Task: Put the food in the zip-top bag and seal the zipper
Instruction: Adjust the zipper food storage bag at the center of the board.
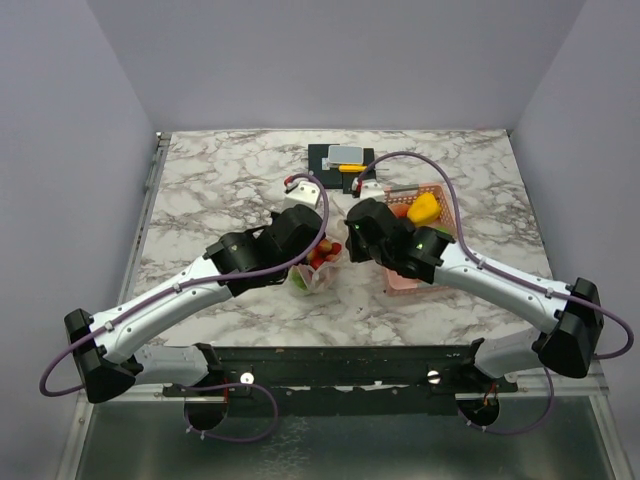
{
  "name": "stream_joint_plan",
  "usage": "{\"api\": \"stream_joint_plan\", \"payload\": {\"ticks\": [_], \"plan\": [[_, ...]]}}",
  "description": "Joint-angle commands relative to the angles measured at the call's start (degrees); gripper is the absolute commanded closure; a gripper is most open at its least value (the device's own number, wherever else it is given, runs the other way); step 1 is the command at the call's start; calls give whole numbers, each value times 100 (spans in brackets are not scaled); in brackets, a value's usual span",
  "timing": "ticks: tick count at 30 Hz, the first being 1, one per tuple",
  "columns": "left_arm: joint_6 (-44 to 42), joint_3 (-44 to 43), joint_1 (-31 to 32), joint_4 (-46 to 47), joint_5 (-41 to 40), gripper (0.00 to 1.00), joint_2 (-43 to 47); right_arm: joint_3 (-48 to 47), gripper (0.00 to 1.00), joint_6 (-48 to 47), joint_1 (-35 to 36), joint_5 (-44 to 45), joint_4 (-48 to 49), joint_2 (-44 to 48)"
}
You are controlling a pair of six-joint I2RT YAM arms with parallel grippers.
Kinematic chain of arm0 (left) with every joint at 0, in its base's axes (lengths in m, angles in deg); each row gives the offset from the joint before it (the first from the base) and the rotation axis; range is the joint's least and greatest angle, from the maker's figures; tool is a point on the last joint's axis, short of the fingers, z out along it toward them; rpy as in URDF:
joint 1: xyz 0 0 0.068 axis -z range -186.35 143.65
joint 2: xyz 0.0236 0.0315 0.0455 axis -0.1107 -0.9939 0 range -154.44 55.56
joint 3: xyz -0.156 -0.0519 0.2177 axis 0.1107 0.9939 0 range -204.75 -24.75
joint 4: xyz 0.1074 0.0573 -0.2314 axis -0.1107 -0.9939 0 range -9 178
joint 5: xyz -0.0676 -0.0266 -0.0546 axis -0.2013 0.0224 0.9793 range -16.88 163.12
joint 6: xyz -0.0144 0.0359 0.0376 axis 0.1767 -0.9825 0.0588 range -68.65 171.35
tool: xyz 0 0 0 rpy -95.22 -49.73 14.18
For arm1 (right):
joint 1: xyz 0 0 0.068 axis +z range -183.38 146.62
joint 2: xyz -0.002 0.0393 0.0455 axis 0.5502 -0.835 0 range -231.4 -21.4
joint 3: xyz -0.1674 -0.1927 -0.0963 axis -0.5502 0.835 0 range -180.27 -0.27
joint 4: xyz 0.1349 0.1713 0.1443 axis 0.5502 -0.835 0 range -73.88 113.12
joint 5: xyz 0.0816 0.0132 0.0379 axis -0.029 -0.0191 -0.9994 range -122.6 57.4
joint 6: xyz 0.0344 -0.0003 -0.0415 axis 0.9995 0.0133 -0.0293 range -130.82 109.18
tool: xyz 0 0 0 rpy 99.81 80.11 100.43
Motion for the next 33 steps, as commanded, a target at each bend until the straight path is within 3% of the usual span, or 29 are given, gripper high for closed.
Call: {"api": "stream_joint_plan", "payload": {"ticks": [1, 5, 9, 18, 21, 28, 33], "plan": [[-70, -100, 27, 233, -122, 94, -47, -68, 99, -66, -3, -28, 150, 219], [-230, -262, 14, 326, -172, 76, -230, -51, 99, -77, -3, -64, 111, 392], [-395, -478, -68, 368, -145, 64, -455, 28, 99, -87, -3, -124, 141, 530], [-736, -1018, -262, 348, 24, 62, -962, 190, 99, -104, -3, -213, 178, 673], [-756, -1130, -273, 266, 25, 66, -1058, 277, 99, -96, -3, -144, 204, 721], [-794, -1165, -274, 86, -48, 100, -1152, 332, 99, -28, -3, 86, 152, 724], [-960, -1536, -308, -298, -389, 100, -1266, 170, 99, -61, -3, 233, 192, 716]]}}
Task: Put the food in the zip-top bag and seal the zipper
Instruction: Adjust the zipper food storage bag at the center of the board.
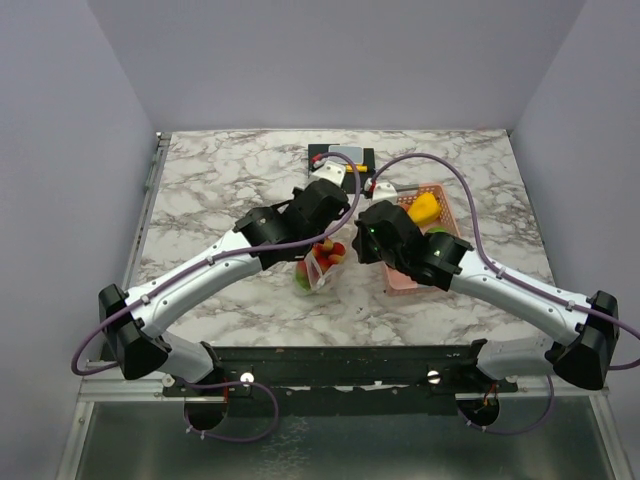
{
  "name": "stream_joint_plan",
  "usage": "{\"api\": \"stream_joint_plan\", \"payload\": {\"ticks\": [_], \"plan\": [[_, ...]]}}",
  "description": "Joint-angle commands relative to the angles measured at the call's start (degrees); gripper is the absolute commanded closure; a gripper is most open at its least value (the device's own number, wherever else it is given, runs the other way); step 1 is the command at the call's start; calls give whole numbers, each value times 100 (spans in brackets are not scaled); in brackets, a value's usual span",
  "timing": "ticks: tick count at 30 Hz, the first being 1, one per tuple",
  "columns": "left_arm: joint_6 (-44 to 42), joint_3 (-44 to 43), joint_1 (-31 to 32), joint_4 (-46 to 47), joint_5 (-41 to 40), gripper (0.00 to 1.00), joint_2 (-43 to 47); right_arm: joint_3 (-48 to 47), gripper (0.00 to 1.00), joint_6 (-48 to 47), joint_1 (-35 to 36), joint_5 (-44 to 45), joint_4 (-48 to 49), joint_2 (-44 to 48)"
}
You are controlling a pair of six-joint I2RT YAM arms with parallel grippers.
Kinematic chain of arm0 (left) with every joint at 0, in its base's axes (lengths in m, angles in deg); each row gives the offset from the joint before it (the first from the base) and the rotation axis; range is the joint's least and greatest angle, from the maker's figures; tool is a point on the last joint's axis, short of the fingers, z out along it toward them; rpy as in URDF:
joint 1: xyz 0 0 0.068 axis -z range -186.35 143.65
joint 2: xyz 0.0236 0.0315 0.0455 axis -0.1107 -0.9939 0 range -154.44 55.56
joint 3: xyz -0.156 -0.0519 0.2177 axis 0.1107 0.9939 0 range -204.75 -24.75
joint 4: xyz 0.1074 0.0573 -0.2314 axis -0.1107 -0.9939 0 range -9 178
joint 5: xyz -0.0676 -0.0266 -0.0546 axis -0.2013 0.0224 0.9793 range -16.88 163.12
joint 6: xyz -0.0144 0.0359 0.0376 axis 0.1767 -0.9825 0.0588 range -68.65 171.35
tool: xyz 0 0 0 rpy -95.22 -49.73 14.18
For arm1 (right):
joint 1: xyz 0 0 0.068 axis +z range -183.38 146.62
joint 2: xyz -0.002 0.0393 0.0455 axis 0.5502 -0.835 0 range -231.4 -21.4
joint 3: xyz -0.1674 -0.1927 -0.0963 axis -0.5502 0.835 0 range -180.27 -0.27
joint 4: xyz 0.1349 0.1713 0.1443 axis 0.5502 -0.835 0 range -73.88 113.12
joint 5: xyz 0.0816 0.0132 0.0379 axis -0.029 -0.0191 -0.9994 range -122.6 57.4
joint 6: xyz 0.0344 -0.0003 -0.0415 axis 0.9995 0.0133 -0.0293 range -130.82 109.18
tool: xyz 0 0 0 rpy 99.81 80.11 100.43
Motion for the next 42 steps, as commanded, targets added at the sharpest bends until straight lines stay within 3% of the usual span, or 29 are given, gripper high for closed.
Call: {"api": "stream_joint_plan", "payload": {"ticks": [1, 8, 13, 18, 25, 38, 42], "plan": [[-211, -596, -42, -509, -475, 100, -119, -154, 99, -68, -3, 279, 171, 90], [-437, -1452, -47, -1028, -1378, 100, -251, -717, 99, -161, -27, 180, 332, -352], [-467, -1457, -50, -1065, -1498, 100, -311, -527, 99, 73, -141, -124, 650, -528], [-439, -865, -38, -745, -1079, 100, -434, 218, 99, 403, -419, -566, 972, -620], [-417, 253, -35, 196, -312, 100, -512, 1025, 99, 573, -539, -508, 1012, -340], [-517, 1020, -41, 1013, -160, 100, 184, 1097, 99, 645, -539, -494, 782, 22], [-584, 1353, -43, 1372, -73, 100, 465, 963, 89, 598, -539, -547, 663, 54]]}}
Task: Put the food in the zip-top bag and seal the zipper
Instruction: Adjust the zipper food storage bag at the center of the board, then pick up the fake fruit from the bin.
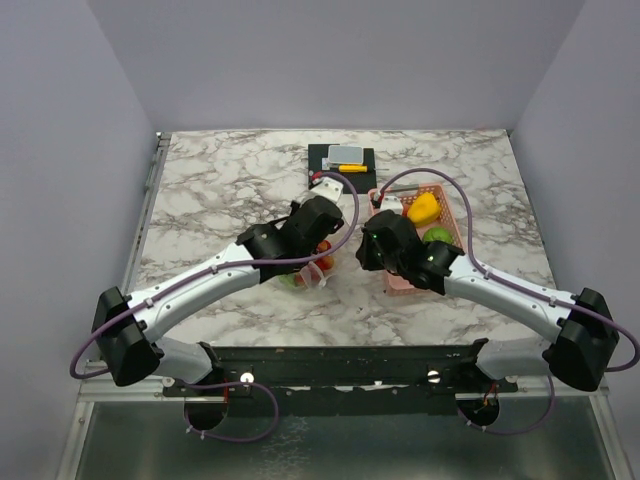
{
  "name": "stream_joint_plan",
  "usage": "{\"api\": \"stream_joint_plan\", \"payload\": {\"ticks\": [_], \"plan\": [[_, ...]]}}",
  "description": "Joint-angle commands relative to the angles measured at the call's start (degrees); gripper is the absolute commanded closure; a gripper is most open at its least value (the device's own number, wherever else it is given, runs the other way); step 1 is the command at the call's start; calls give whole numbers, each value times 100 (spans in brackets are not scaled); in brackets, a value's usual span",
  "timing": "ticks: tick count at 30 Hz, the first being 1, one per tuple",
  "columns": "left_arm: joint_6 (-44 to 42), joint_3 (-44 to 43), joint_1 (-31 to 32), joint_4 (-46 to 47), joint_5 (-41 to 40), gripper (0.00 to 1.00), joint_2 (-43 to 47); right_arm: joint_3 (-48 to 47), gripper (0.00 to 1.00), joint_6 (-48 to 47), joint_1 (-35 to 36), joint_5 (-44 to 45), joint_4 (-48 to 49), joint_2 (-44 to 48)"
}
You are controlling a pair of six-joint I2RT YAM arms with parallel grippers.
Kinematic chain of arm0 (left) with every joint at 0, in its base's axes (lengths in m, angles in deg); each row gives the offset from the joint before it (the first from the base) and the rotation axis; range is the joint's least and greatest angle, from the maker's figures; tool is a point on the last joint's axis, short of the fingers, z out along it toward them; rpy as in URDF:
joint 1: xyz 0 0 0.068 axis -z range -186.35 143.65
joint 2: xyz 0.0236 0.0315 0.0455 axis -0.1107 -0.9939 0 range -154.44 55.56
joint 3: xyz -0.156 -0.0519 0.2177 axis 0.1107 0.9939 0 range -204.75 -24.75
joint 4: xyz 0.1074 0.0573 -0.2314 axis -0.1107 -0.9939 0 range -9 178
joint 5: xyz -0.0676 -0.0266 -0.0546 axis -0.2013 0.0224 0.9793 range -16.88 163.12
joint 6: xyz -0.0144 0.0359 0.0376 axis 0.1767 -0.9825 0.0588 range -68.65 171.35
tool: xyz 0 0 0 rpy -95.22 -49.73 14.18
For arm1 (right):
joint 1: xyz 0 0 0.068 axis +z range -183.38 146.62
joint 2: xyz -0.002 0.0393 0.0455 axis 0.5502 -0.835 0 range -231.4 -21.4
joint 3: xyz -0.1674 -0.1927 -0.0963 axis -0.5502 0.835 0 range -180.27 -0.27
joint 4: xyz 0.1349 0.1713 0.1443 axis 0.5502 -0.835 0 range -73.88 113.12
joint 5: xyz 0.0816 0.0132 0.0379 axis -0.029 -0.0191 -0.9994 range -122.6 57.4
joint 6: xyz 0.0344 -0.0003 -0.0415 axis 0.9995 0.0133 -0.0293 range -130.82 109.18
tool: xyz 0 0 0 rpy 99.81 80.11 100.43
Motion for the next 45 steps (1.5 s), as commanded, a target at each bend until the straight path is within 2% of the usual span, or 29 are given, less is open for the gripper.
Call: {"api": "stream_joint_plan", "payload": {"ticks": [1, 6, 9, 13, 23, 29, 38, 45], "plan": [[-146, 339, -8, 628, 200, 100, 365, -182, 88, -4, -25, -97, -237, 119], [-126, 553, -33, 826, 306, 100, 438, -359, 70, -55, -25, -69, -447, 297], [-83, 614, -40, 897, 370, 100, 433, -433, 55, -81, -25, 118, -623, 488], [-80, 640, -74, 898, 388, 100, 454, -405, 44, -158, -24, 491, -749, 870], [-110, 719, -93, 932, 370, 100, 521, -673, 40, -321, -25, 1538, -1629, 1169], [-133, 759, -116, 949, 319, 100, 602, -711, 40, -429, -196, 2044, -2102, 1024], [-145, 820, -171, 1012, 328, 100, 731, -314, 39, -655, -1226, 1176, -1681, 831], [-161, 859, -184, 1030, 332, 100, 739, -94, 39, -656, -1678, 368, -992, 345]]}}
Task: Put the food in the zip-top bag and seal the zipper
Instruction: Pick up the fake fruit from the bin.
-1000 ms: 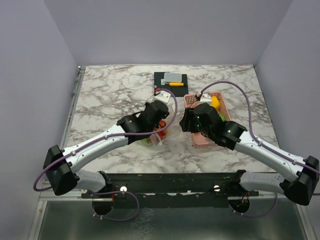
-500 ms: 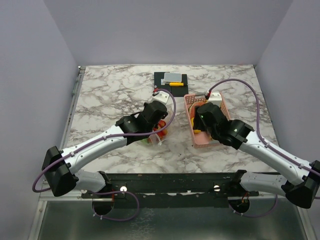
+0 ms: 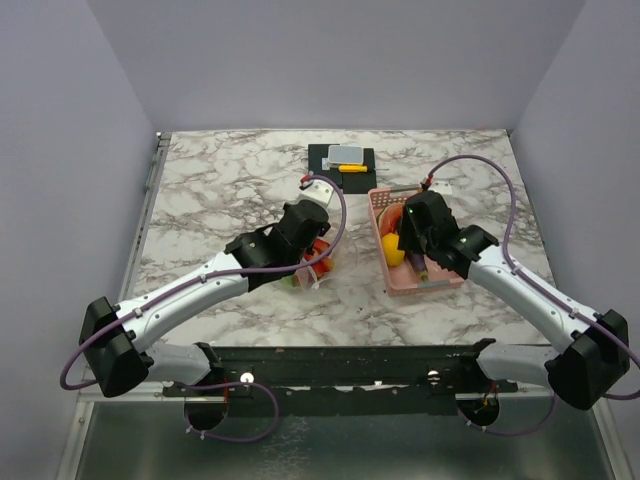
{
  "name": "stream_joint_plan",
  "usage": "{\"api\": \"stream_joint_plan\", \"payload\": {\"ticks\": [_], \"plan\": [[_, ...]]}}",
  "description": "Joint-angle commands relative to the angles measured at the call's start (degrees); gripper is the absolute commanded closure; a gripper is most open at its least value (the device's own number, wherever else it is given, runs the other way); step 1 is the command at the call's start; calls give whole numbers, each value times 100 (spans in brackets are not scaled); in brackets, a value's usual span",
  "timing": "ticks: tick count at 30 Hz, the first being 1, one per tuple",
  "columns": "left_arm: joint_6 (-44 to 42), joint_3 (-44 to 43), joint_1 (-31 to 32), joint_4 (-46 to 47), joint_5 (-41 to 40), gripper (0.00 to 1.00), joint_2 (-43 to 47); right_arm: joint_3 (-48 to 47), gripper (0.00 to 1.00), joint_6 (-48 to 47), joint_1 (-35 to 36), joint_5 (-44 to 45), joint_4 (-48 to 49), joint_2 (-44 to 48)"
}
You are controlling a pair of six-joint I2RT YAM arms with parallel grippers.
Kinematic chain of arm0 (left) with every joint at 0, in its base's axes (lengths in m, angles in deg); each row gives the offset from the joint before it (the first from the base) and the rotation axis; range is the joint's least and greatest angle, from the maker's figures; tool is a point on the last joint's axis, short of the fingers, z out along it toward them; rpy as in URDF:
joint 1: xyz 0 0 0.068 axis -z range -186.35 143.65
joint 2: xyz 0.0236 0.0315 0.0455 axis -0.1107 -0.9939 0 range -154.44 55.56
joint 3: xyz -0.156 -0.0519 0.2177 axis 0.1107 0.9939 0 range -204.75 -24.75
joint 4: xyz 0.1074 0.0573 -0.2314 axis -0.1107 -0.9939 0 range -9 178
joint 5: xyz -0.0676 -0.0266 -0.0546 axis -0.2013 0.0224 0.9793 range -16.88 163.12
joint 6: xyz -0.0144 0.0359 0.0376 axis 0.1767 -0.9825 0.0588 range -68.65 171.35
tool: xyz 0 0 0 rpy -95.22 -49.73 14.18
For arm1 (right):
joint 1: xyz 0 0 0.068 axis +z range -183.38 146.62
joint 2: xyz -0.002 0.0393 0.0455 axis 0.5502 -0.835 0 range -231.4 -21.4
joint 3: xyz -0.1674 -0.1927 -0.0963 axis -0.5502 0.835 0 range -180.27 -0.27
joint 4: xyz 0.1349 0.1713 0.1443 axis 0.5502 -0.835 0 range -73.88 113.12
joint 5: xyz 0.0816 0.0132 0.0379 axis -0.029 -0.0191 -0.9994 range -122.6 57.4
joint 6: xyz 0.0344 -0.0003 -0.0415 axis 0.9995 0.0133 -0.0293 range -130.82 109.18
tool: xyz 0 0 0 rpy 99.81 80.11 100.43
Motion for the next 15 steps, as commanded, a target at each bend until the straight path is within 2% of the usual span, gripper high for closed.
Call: {"api": "stream_joint_plan", "payload": {"ticks": [1, 15], "plan": [[-74, 114, -28, 137, 44, 100, 132, 206, 38, -55, -246, -731, 604, -319], [-122, 123, -54, 156, 67, 100, 89, 309, 26, 21, -741, -1597, 1351, -1176]]}}
